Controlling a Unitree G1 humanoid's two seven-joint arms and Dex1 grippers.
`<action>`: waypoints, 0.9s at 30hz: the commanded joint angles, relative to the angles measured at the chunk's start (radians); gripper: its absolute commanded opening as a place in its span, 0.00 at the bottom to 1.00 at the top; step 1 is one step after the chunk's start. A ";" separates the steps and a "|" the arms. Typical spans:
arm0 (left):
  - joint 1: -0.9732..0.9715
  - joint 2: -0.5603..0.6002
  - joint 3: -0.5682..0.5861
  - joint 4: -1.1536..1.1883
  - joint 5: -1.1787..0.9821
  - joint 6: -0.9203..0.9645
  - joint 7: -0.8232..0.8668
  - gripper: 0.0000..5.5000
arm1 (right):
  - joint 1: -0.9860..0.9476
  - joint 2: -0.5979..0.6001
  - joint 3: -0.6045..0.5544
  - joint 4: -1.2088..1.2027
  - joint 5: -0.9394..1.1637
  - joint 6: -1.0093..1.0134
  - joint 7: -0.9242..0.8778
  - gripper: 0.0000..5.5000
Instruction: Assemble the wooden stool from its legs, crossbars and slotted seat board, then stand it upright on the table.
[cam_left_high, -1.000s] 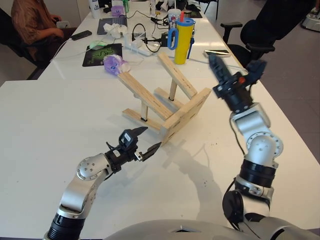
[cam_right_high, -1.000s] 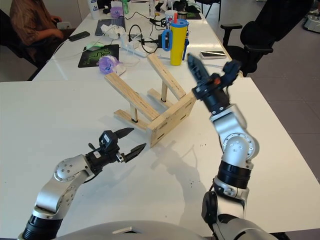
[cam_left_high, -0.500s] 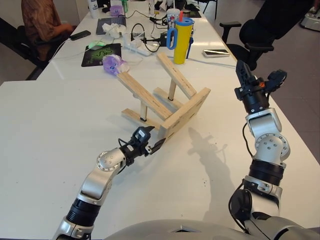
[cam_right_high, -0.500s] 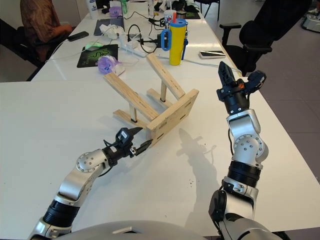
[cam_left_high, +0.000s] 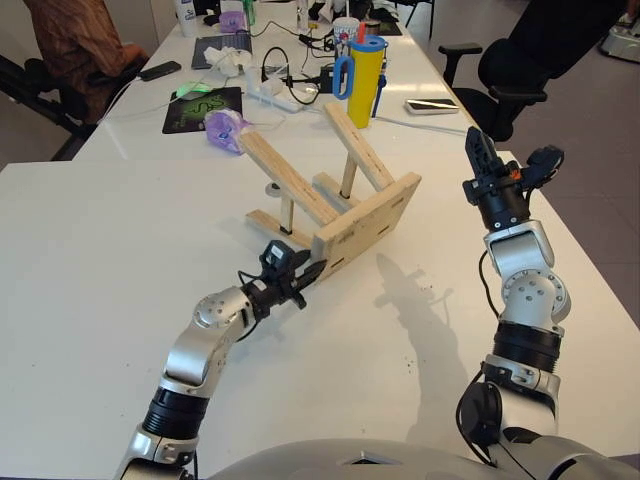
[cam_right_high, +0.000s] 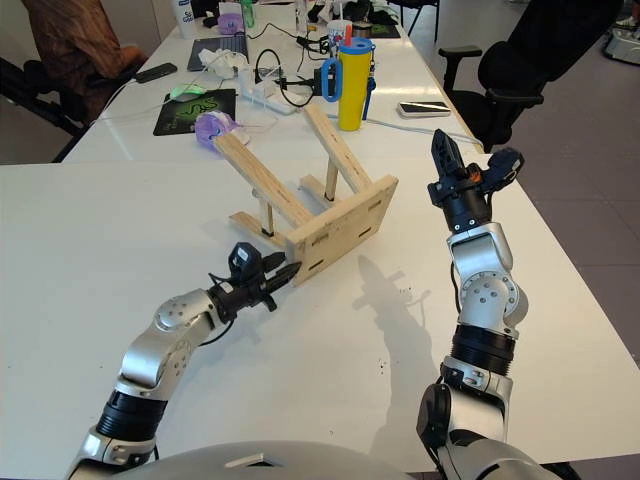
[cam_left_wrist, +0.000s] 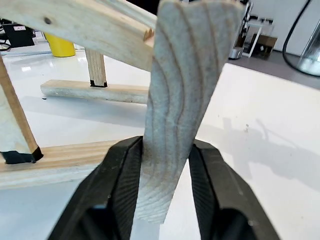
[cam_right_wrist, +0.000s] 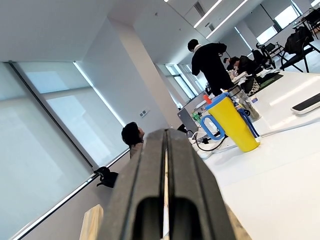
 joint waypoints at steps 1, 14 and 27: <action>-0.081 -0.056 0.109 -0.070 -0.178 0.161 0.052 0.25 | 0.030 0.011 0.011 0.003 -0.018 -0.015 -0.001 0.00; -0.460 -0.259 0.558 0.011 -0.853 0.388 0.643 0.24 | 0.043 0.028 0.013 -0.005 -0.017 -0.039 -0.003 0.00; -0.537 -0.005 0.660 0.603 -0.799 0.292 0.781 0.24 | -0.012 0.028 0.031 0.036 -0.016 -0.047 0.004 0.00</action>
